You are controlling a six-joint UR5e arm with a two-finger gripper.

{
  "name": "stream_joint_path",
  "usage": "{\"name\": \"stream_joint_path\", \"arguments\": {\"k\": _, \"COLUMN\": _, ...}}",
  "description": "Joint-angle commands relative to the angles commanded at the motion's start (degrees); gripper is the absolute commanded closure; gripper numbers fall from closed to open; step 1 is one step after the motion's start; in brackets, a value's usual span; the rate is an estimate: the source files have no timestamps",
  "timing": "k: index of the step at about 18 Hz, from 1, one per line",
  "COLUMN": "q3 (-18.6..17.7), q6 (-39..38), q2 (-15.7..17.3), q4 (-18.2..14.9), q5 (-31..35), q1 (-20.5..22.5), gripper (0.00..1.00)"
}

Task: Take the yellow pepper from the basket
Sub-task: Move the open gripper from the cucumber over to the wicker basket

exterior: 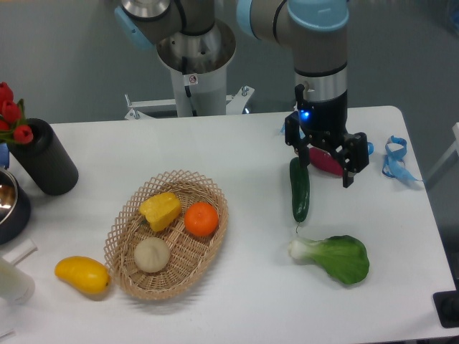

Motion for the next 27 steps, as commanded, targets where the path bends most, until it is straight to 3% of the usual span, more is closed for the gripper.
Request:
{"name": "stream_joint_path", "arguments": {"k": 13, "q3": -2.9, "q6": -3.69, "q2": -0.17, "q4": 2.82, "q5": 0.0, "q1": -1.84, "gripper": 0.0}}
{"name": "stream_joint_path", "arguments": {"k": 18, "q3": -3.43, "q6": -15.45, "q2": -0.35, "q4": 2.82, "q5": -0.26, "q1": -4.04, "gripper": 0.0}}
{"name": "stream_joint_path", "arguments": {"k": 27, "q3": -6.24, "q6": -21.53, "q2": 0.7, "q4": 2.82, "q5": -4.82, "q1": -6.42, "gripper": 0.0}}
